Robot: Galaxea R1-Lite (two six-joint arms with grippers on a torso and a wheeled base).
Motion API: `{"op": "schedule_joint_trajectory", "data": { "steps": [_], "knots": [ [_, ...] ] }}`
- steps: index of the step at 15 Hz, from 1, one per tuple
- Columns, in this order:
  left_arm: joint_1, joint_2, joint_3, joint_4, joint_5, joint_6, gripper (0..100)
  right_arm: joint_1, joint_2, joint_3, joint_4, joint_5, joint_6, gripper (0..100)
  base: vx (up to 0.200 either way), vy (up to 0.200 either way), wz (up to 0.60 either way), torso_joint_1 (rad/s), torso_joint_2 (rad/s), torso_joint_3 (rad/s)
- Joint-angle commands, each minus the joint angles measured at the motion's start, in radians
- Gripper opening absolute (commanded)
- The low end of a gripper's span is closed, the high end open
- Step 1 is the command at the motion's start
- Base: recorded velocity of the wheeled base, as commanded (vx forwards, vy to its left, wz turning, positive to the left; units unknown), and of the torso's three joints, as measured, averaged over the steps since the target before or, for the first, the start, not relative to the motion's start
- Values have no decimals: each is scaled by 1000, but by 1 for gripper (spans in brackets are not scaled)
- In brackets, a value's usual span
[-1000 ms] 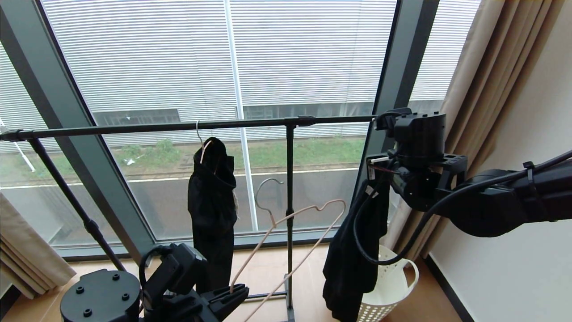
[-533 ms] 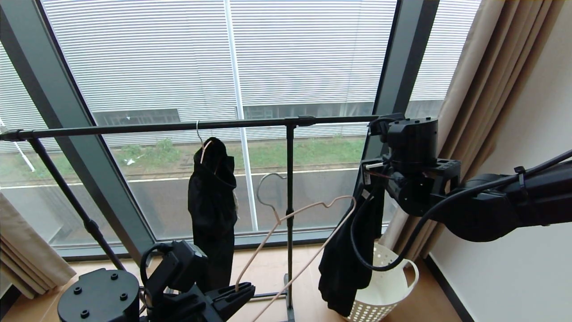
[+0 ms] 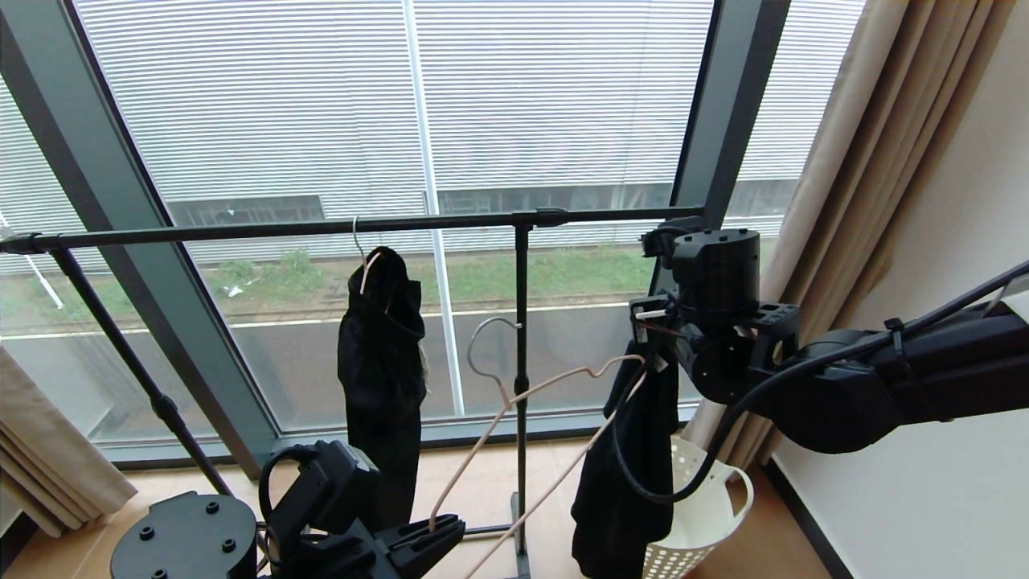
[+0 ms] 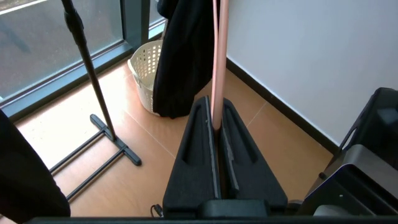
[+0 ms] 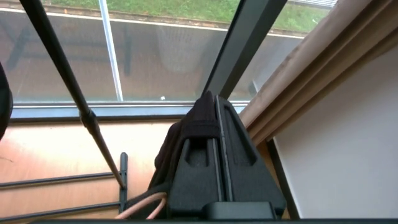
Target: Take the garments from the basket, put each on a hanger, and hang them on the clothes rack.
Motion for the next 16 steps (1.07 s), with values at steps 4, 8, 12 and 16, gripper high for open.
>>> {"op": "schedule_joint_trajectory", "data": {
  "steps": [4,8,12,16],
  "knots": [
    [-2,12,5,-10,0,-1,0,-14,34,-8,-16,-4,-9,0,0,0,0,0,0,0],
    [-6,12,8,-18,0,-1,0,-12,43,-8,-17,-5,-7,0,0,0,0,0,0,0],
    [-14,27,5,-32,2,-10,0,37,28,16,-20,-5,-9,0,0,0,0,0,0,0],
    [-11,39,3,-59,6,-14,0,54,26,36,-22,-5,-15,0,0,0,0,0,0,0]
  ]
}}
